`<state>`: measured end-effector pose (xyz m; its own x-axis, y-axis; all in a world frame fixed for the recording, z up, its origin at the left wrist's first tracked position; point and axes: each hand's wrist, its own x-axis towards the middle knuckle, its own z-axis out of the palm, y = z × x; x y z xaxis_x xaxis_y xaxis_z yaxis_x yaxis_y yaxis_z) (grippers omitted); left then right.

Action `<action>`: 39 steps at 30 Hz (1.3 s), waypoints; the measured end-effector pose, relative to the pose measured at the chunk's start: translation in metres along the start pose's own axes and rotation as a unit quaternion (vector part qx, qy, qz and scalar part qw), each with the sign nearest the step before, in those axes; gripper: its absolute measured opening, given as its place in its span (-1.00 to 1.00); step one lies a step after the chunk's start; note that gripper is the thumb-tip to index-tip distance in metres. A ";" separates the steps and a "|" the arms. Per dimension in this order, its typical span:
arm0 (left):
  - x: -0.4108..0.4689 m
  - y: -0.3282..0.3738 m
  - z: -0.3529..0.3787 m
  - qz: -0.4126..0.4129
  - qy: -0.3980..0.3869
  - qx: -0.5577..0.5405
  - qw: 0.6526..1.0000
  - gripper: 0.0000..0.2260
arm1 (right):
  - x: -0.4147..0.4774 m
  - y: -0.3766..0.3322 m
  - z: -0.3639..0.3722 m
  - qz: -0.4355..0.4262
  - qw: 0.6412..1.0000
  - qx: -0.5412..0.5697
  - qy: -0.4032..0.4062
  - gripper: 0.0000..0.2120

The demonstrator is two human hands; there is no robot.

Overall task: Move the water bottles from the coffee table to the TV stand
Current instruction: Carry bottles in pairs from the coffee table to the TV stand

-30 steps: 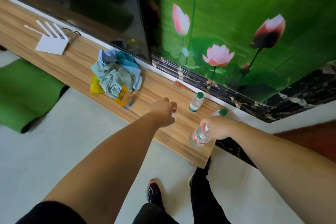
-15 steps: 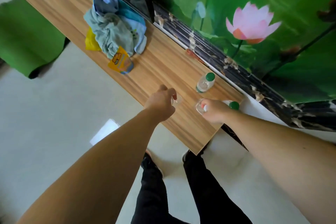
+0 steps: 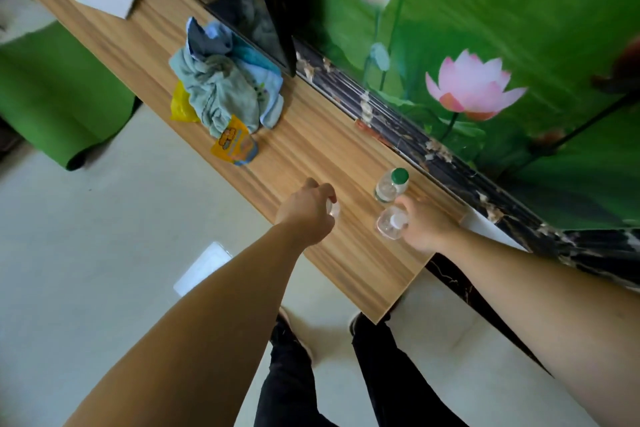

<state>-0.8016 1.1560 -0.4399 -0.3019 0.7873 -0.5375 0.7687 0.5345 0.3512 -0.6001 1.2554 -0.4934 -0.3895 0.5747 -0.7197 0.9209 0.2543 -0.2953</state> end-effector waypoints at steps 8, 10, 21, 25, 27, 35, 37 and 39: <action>0.056 0.018 -0.011 0.017 0.038 -0.061 0.997 -0.68 | -0.006 0.003 -0.037 -0.029 0.998 0.039 0.041 -0.60; 0.074 0.021 -0.010 0.027 0.043 -0.070 0.996 -0.68 | -0.005 0.003 -0.039 -0.028 0.997 0.046 0.047 -0.60; 0.157 0.030 -0.004 0.083 -0.032 -0.059 0.994 -0.67 | 0.015 -0.028 -0.049 0.022 0.985 0.114 0.131 -0.69; 0.171 0.028 -0.003 0.108 -0.051 -0.055 0.991 -0.65 | 0.021 -0.034 -0.050 0.046 0.987 0.103 0.118 -0.68; 0.173 0.029 -0.005 0.119 -0.060 -0.047 0.990 -0.63 | 0.022 -0.034 -0.054 0.061 0.987 0.106 0.106 -0.67; 0.156 0.033 -0.051 0.129 -0.112 -0.021 0.985 -0.62 | 0.012 -0.055 -0.093 0.050 0.990 0.073 0.108 -0.58; 0.144 0.034 -0.072 0.117 -0.121 -0.013 0.986 -0.69 | 0.005 -0.065 -0.108 0.033 0.992 0.047 0.108 -0.55; 0.129 0.031 -0.094 0.109 -0.113 -0.005 0.988 -0.73 | -0.001 -0.080 -0.124 0.011 0.994 0.032 0.108 -0.53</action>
<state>-0.8699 1.3030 -0.4265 0.0040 0.7960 -0.6053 0.7960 0.3638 0.4837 -0.6755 1.3308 -0.3912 -0.3568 0.7348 -0.5769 0.9256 0.1944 -0.3249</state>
